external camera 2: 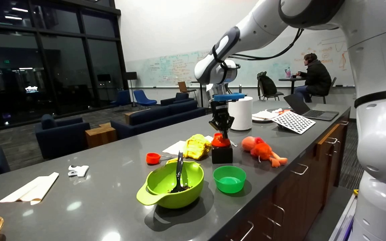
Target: Press the orange button
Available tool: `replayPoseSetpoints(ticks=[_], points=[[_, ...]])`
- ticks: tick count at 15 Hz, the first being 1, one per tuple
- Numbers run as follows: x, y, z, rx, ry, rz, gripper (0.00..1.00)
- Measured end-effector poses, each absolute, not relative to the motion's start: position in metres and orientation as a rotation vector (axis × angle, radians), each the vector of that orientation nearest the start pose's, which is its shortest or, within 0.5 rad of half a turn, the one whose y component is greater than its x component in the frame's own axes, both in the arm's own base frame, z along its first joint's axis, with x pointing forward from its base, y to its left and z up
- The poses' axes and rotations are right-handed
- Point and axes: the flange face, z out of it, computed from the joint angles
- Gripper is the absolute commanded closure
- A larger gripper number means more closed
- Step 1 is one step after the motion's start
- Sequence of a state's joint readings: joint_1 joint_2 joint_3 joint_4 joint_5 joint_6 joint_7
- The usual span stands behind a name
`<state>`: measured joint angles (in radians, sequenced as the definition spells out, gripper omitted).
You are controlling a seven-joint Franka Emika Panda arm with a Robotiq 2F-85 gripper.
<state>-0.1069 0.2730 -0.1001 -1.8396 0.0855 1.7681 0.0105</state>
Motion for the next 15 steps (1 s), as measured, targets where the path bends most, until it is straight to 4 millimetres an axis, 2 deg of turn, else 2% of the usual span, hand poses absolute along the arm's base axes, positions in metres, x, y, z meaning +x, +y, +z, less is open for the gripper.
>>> replayPoseSetpoints(ticks=[15], points=[[0.593, -0.123, 0.349, -2.954, 0.261, 0.627, 1.0]])
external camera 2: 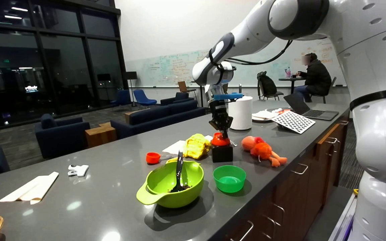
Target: Press the orange button
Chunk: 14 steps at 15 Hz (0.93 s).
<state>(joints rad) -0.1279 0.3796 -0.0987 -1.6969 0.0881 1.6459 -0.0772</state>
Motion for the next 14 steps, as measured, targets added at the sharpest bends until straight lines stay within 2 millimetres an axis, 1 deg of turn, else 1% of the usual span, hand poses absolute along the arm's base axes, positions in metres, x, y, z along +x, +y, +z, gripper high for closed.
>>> replayPoseSetpoints(ticks=[8, 14], points=[[0.603, -0.127, 0.344, -2.917, 0.241, 0.712, 1.0], [0.606, -0.131, 0.343, -2.895, 0.248, 0.739, 1.0]])
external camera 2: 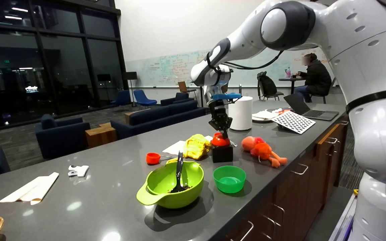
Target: Press the orange button
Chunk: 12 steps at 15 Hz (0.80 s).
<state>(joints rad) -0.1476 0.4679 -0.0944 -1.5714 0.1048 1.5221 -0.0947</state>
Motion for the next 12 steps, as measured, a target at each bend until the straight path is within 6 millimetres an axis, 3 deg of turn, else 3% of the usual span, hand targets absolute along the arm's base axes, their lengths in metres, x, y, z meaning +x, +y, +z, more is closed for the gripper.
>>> replayPoseSetpoints(ticks=[12], points=[[0.6131, -0.1292, 0.3497, -2.916, 0.242, 0.683, 1.0]])
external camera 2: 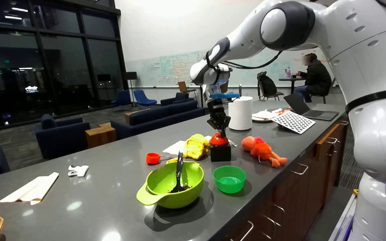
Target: Press the orange button
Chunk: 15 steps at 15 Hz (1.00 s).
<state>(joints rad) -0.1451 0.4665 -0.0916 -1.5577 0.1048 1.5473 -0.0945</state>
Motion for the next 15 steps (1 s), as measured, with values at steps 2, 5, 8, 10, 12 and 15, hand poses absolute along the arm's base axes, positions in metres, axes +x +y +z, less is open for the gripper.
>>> replayPoseSetpoints(ticks=[2, 5, 8, 10, 12, 15], points=[[0.616, -0.128, 0.353, -2.929, 0.238, 0.649, 1.0], [0.621, -0.126, 0.363, -2.951, 0.234, 0.583, 1.0], [0.624, -0.125, 0.377, -2.973, 0.231, 0.516, 1.0], [0.625, -0.124, 0.387, -2.987, 0.229, 0.469, 1.0], [0.627, -0.124, 0.398, -3.002, 0.229, 0.416, 1.0], [0.631, -0.127, 0.418, -3.044, 0.237, 0.306, 0.74]])
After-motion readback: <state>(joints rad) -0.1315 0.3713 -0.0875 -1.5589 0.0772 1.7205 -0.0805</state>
